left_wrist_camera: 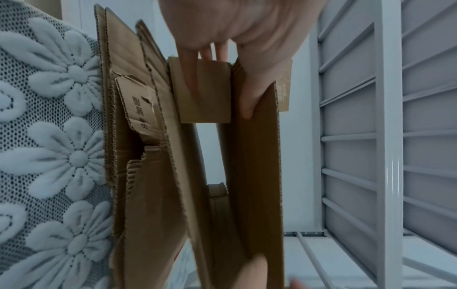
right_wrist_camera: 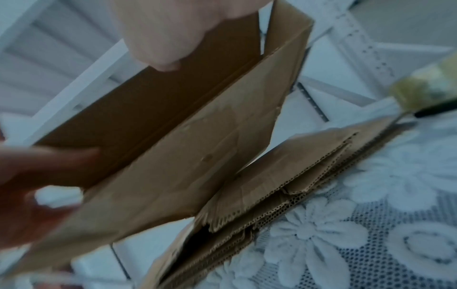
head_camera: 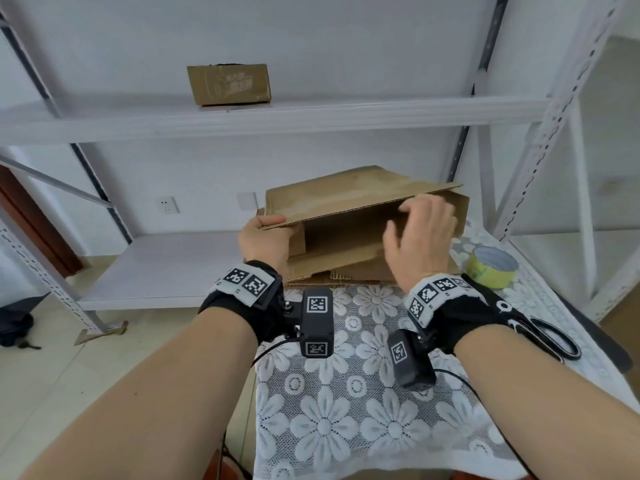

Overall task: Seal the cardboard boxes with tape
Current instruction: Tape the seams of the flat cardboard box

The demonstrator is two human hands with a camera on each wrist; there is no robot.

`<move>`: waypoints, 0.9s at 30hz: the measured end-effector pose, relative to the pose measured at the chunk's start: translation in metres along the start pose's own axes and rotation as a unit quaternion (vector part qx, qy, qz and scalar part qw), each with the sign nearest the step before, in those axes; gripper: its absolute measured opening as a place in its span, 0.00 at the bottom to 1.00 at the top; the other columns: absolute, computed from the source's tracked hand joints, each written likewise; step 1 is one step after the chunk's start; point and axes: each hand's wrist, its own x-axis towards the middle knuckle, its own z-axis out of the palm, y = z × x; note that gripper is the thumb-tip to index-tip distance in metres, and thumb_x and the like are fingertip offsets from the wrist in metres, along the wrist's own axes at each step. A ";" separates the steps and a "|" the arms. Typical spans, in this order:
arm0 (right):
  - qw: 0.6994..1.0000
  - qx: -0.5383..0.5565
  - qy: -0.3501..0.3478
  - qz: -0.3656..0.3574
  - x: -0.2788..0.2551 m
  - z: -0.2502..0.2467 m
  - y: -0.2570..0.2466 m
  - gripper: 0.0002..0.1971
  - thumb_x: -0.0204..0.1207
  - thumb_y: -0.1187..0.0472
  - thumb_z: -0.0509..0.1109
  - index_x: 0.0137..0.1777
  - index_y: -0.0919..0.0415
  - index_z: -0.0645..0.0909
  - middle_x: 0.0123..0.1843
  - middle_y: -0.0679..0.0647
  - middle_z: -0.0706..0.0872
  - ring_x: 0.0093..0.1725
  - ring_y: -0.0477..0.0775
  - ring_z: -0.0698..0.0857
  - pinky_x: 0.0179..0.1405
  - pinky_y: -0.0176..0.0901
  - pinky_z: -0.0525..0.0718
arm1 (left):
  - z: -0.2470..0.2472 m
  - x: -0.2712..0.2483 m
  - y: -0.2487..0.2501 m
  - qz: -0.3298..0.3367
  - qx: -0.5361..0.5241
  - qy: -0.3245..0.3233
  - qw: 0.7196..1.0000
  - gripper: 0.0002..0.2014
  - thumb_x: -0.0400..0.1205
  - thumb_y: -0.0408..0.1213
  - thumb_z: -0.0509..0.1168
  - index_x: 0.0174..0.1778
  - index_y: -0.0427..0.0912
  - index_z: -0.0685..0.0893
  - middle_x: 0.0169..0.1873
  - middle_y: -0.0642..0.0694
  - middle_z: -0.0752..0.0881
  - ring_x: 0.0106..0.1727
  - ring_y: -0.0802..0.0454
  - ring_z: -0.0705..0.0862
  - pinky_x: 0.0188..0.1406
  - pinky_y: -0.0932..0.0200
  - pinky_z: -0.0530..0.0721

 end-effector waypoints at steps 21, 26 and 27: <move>0.909 0.092 -0.148 0.378 0.004 0.006 0.029 0.13 0.75 0.49 0.67 0.53 0.56 0.82 0.61 0.59 0.79 0.59 0.61 0.79 0.48 0.46 0.71 | -0.010 0.000 0.008 -0.054 -0.031 -0.025 0.998 0.17 0.70 0.17 0.71 0.36 0.47 0.81 0.52 0.33 0.88 0.60 0.32 0.85 0.60 0.32 0.84; 0.872 0.177 -0.119 0.440 0.007 0.008 0.040 0.19 0.80 0.55 0.66 0.65 0.65 0.73 0.59 0.60 0.81 0.54 0.61 0.81 0.45 0.44 0.71 | -0.020 0.005 0.008 -0.051 -0.023 -0.031 0.998 0.17 0.71 0.17 0.72 0.37 0.47 0.81 0.50 0.36 0.88 0.60 0.33 0.85 0.60 0.35 0.85; 0.859 0.199 -0.121 0.456 0.009 0.008 0.043 0.23 0.78 0.52 0.68 0.68 0.64 0.71 0.59 0.58 0.82 0.52 0.60 0.81 0.46 0.47 0.75 | -0.022 0.007 0.008 -0.053 -0.022 -0.036 0.998 0.17 0.71 0.17 0.72 0.36 0.47 0.80 0.49 0.37 0.87 0.61 0.33 0.85 0.60 0.34 0.85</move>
